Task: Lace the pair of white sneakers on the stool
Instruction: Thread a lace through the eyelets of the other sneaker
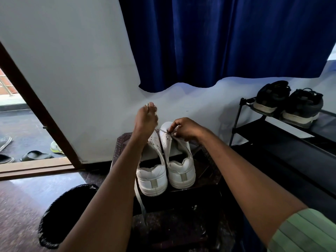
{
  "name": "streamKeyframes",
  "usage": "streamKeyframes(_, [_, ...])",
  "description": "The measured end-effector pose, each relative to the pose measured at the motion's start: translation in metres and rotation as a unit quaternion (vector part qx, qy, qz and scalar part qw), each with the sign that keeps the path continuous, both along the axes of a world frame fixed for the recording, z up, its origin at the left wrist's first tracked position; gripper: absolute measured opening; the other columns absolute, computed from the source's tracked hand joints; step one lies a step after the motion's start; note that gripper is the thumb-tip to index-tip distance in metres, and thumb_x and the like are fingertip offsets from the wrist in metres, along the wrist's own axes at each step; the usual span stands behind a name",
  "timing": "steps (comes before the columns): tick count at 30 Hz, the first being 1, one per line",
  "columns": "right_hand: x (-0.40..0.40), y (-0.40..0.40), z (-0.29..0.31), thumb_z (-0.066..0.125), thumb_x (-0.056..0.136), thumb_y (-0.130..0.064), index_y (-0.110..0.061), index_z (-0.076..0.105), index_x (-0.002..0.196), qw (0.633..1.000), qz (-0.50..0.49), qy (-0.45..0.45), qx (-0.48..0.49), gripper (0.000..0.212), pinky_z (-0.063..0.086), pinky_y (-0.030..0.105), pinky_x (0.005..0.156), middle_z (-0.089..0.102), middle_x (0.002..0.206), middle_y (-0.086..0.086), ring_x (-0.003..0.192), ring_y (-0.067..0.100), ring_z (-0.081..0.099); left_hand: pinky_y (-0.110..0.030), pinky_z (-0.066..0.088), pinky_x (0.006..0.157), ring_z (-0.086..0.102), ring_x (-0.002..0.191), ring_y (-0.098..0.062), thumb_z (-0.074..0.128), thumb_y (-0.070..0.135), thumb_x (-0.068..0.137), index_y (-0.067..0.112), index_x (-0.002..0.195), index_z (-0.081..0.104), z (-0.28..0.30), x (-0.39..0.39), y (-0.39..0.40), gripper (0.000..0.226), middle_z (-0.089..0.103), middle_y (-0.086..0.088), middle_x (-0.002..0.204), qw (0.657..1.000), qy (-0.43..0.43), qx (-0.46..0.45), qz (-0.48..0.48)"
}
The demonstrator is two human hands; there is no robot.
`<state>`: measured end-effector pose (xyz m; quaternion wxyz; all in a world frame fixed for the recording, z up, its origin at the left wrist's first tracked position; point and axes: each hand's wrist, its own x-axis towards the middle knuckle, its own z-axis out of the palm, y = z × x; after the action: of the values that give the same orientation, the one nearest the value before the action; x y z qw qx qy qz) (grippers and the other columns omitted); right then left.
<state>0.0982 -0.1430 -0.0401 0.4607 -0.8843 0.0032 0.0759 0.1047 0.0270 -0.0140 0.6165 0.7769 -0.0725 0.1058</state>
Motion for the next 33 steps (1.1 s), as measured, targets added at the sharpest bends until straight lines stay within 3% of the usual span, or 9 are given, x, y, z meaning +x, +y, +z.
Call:
streamKeyframes(5, [-0.002, 0.001, 0.000, 0.056, 0.087, 0.006, -0.018, 0.077, 0.090, 1.000, -0.004, -0.009, 0.005, 0.031, 0.035, 0.027, 0.051, 0.074, 0.103, 0.018, 0.076, 0.022, 0.055, -0.045, 0.053, 0.084, 0.066, 0.096, -0.043, 0.029, 0.055, 0.099, 0.006, 0.112, 0.062, -0.024, 0.002, 0.007, 0.060, 0.067, -0.023, 0.104, 0.883, 0.004, 0.470, -0.003])
streamKeyframes(8, [-0.002, 0.000, 0.000, 0.055, 0.086, 0.006, -0.018, 0.077, 0.091, 1.000, 0.003, -0.008, 0.007, 0.033, 0.036, 0.027, 0.051, 0.073, 0.104, 0.018, 0.077, 0.022, 0.055, -0.042, 0.041, 0.094, 0.061, 0.111, -0.036, 0.047, 0.041, 0.103, 0.011, 0.107, 0.070, -0.025, -0.003, 0.003, 0.038, 0.066, -0.015, 0.118, 0.837, -0.006, 0.546, 0.030])
streamKeyframes(12, [-0.001, -0.003, -0.002, 0.054, 0.087, 0.007, -0.019, 0.076, 0.091, 1.000, 0.012, -0.006, 0.014, 0.034, 0.036, 0.025, 0.051, 0.072, 0.090, 0.004, 0.078, 0.020, 0.058, -0.039, 0.046, 0.085, 0.061, 0.089, -0.021, 0.035, 0.021, 0.108, 0.011, 0.085, 0.062, -0.010, -0.003, -0.004, 0.036, 0.060, -0.001, 0.086, 0.982, 0.076, 0.165, -0.042])
streamKeyframes(15, [-0.001, -0.003, -0.002, 0.059, 0.091, 0.002, -0.016, 0.076, 0.093, 1.000, 0.018, -0.012, 0.011, 0.025, 0.038, 0.023, 0.053, 0.066, 0.083, -0.001, 0.072, 0.014, 0.061, -0.031, 0.043, 0.056, 0.048, 0.056, -0.013, 0.029, 0.017, 0.112, 0.015, 0.079, 0.048, 0.005, -0.001, -0.002, 0.038, 0.047, 0.002, 0.069, 0.995, 0.061, -0.075, 0.004])
streamKeyframes(19, [-0.001, -0.002, -0.001, 0.058, 0.090, 0.003, -0.020, 0.076, 0.091, 1.000, 0.017, -0.018, 0.002, 0.029, 0.040, 0.024, 0.051, 0.070, 0.090, 0.005, 0.077, 0.017, 0.063, -0.043, 0.050, 0.068, 0.062, 0.082, -0.035, 0.042, 0.027, 0.108, 0.007, 0.110, 0.050, -0.012, 0.001, 0.008, 0.022, 0.066, -0.019, 0.098, 0.951, -0.030, 0.304, 0.048])
streamKeyframes(25, [-0.003, -0.002, 0.001, 0.054, 0.088, 0.006, -0.021, 0.076, 0.093, 1.000, 0.015, -0.014, -0.002, 0.035, 0.040, 0.026, 0.051, 0.067, 0.091, 0.007, 0.077, 0.019, 0.056, -0.042, 0.045, 0.093, 0.065, 0.106, -0.034, 0.051, 0.040, 0.102, 0.014, 0.105, 0.069, -0.024, -0.002, 0.005, 0.032, 0.070, -0.013, 0.115, 0.831, -0.028, 0.554, 0.034])
streamKeyframes(28, [-0.003, -0.003, 0.000, 0.052, 0.088, 0.008, -0.021, 0.076, 0.094, 1.000, 0.012, -0.017, 0.002, 0.038, 0.039, 0.024, 0.049, 0.071, 0.096, 0.008, 0.076, 0.017, 0.058, -0.042, 0.038, 0.096, 0.054, 0.104, -0.021, 0.043, 0.031, 0.105, 0.019, 0.089, 0.069, -0.020, -0.001, 0.001, 0.033, 0.060, -0.003, 0.111, 0.902, -0.039, 0.431, 0.018])
streamKeyframes(30, [-0.003, -0.003, 0.000, 0.053, 0.089, 0.008, -0.020, 0.076, 0.092, 1.000, 0.016, -0.018, 0.010, 0.037, 0.038, 0.020, 0.045, 0.072, 0.096, 0.009, 0.073, 0.016, 0.058, -0.032, 0.047, 0.082, 0.061, 0.083, -0.014, 0.039, 0.020, 0.109, 0.015, 0.080, 0.061, -0.011, -0.002, -0.003, 0.037, 0.063, -0.007, 0.098, 0.990, 0.026, 0.132, -0.041])
streamKeyframes(33, [-0.002, -0.004, 0.000, 0.057, 0.089, 0.010, -0.020, 0.077, 0.089, 1.000, 0.019, -0.014, 0.007, 0.035, 0.037, 0.018, 0.044, 0.065, 0.086, 0.003, 0.071, 0.015, 0.057, -0.031, 0.046, 0.059, 0.053, 0.061, -0.020, 0.037, 0.027, 0.112, 0.015, 0.083, 0.049, -0.005, 0.001, -0.001, 0.034, 0.053, -0.003, 0.073, 0.998, 0.039, -0.044, -0.006])
